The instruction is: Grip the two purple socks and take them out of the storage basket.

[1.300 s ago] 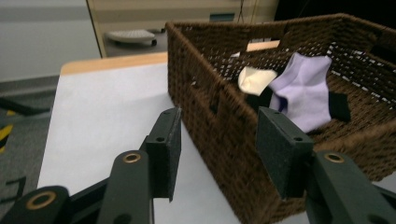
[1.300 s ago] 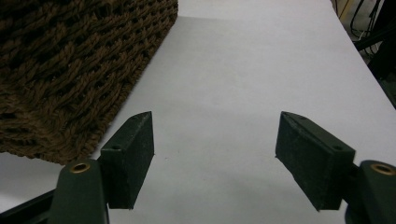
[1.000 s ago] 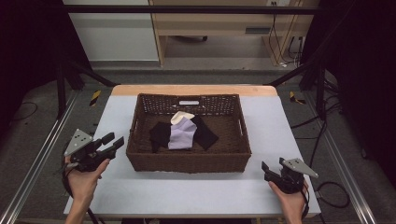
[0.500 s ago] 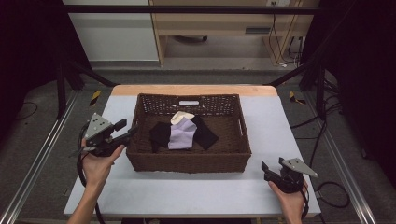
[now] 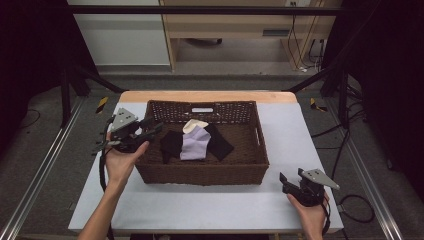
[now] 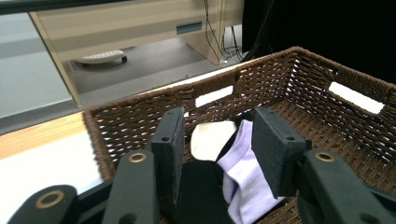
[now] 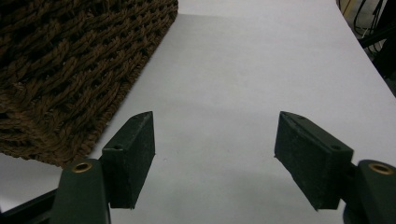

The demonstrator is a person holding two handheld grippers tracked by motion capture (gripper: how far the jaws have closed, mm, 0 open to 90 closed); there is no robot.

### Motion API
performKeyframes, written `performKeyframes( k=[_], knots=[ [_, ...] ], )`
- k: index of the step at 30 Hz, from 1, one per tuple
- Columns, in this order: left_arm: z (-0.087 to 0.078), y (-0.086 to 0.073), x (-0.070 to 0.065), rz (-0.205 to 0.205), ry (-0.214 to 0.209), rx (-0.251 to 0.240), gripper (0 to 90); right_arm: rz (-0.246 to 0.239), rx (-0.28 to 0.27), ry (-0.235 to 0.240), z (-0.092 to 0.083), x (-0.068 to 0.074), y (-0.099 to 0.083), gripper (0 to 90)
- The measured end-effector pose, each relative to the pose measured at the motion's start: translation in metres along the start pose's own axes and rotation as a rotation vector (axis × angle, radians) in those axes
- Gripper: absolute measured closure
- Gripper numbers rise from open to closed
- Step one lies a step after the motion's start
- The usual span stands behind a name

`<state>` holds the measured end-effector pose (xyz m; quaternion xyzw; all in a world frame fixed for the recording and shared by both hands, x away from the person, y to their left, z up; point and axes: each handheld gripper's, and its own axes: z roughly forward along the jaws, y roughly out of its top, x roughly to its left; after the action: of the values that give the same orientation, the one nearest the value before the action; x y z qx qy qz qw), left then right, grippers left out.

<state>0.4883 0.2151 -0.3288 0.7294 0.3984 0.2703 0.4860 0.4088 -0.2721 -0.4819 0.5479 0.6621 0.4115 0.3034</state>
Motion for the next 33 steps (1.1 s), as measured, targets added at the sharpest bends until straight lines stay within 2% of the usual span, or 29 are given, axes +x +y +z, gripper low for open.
performKeyframes(
  k=[7, 9, 15, 26, 31, 33],
  knots=[
    [0.029, 0.006, -0.012, 0.017, -0.032, 0.016, 56.6, 0.002, 0.002, 0.002, 0.001, 0.000, 0.000, 29.0],
    [0.039, 0.007, -0.014, 0.001, -0.046, 0.024, 60.2, 0.000, 0.002, 0.003, 0.001, 0.000, 0.000, 29.0],
    [0.060, 0.008, -0.017, -0.035, -0.042, 0.050, 66.9, 0.002, 0.005, 0.003, 0.002, 0.000, -0.001, 29.1],
    [0.093, 0.000, -0.016, -0.029, 0.002, 0.117, 66.2, -0.004, 0.013, 0.004, 0.003, 0.000, -0.001, 29.5],
    [0.104, -0.007, -0.019, -0.026, -0.002, 0.147, 63.3, -0.004, 0.013, 0.004, 0.003, 0.000, -0.001, 29.5],
    [0.108, -0.011, -0.020, -0.032, -0.023, 0.169, 61.5, -0.004, 0.013, 0.004, 0.003, 0.000, -0.001, 29.5]
  ],
)
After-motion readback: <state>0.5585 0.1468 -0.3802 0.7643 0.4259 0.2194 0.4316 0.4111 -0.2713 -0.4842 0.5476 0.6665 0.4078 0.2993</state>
